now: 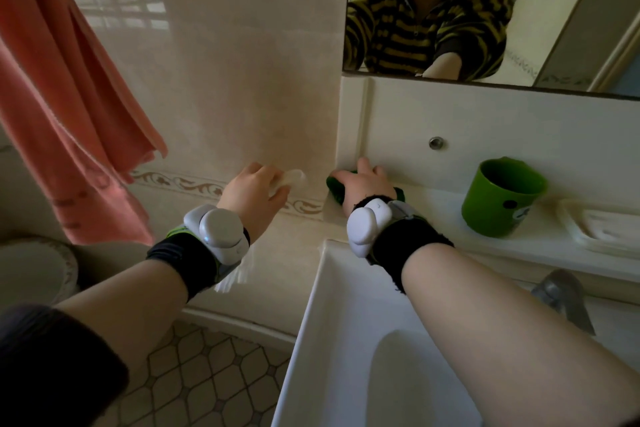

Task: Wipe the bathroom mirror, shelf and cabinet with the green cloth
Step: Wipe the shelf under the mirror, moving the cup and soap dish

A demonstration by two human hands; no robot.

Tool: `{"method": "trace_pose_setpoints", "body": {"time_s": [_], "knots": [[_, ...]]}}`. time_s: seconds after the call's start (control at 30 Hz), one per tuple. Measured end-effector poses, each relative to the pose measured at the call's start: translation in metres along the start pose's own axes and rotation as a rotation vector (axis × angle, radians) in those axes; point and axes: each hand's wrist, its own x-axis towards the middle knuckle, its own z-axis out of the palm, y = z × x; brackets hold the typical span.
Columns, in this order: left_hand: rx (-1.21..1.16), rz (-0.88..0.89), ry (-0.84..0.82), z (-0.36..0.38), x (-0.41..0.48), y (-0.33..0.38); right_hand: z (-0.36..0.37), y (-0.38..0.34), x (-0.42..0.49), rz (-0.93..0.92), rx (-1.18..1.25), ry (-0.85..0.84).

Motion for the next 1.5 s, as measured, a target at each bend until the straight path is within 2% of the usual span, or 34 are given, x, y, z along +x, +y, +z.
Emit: {"method": "trace_pose_setpoints", "body": {"time_s": [0.77, 1.27, 1.5], "knots": [[0.022, 0.076, 0.002, -0.008, -0.005, 0.046, 0.003, 0.002, -0.064, -0.128, 0.048, 0.061], [-0.007, 0.131, -0.052, 0.019, 0.005, 0.088, -0.004, 0.040, -0.085, -0.090, 0.044, 0.153], [-0.017, 0.161, -0.073, 0.035, 0.013, 0.104, -0.011, 0.053, -0.091, -0.066, 0.055, 0.116]]}}
